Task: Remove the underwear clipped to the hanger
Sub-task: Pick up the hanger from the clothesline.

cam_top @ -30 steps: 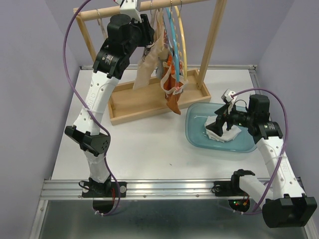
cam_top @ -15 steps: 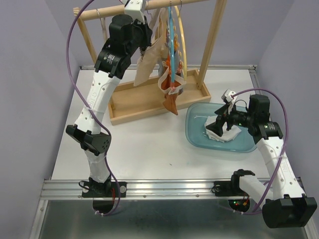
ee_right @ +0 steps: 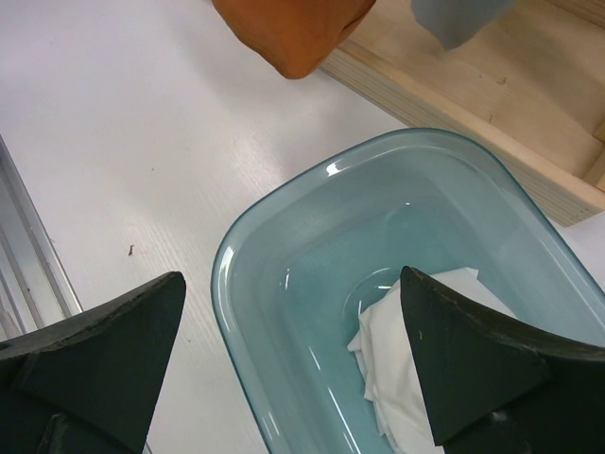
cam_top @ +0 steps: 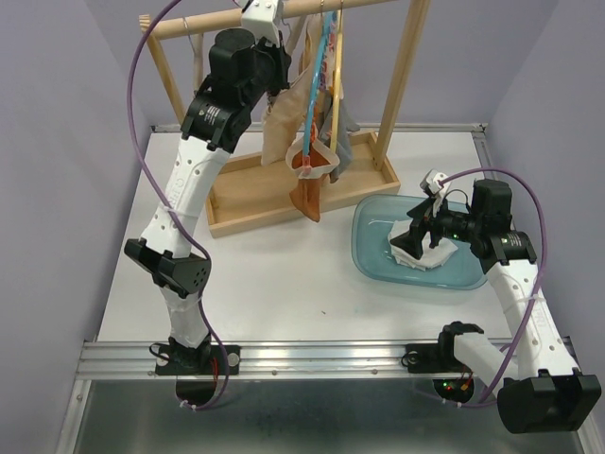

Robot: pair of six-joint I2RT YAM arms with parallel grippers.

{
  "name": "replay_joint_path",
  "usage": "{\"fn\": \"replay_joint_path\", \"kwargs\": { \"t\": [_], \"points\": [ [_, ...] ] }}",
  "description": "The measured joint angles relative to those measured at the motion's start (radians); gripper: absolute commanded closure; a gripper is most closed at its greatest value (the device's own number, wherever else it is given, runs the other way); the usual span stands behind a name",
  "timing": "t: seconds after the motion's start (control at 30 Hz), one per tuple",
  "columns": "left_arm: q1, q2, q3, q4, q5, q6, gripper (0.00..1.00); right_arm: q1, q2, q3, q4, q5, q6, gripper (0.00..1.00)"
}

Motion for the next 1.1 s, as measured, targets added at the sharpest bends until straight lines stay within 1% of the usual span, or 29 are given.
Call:
{"fn": "replay_joint_path", "kwargs": {
  "t": [0.23, 0.3, 0.63, 0.87, 1.1],
  "points": [
    [-0.003, -0.062, -0.013, 0.023, -0.022, 0.011, 1.00, 0.000, 0.000, 0.000, 0.000, 0.000, 0.000, 0.00],
    [-0.003, -0.079, -0.017, 0.004, -0.025, 0.012, 1.00, 0.000, 0.000, 0.000, 0.000, 0.000, 0.000, 0.00],
    [-0.003, -0.086, -0.027, 0.002, -0.040, 0.012, 1.00, 0.000, 0.000, 0.000, 0.000, 0.000, 0.000, 0.00],
    [-0.003, -0.154, -0.138, 0.002, -0.052, 0.013, 1.00, 0.000, 0.000, 0.000, 0.000, 0.000, 0.000, 0.00],
    [-0.003, -0.274, -0.292, 0.011, -0.054, 0.015, 1.00, 0.000, 0.000, -0.002, 0.000, -0.001, 0.000, 0.00]
  ]
}}
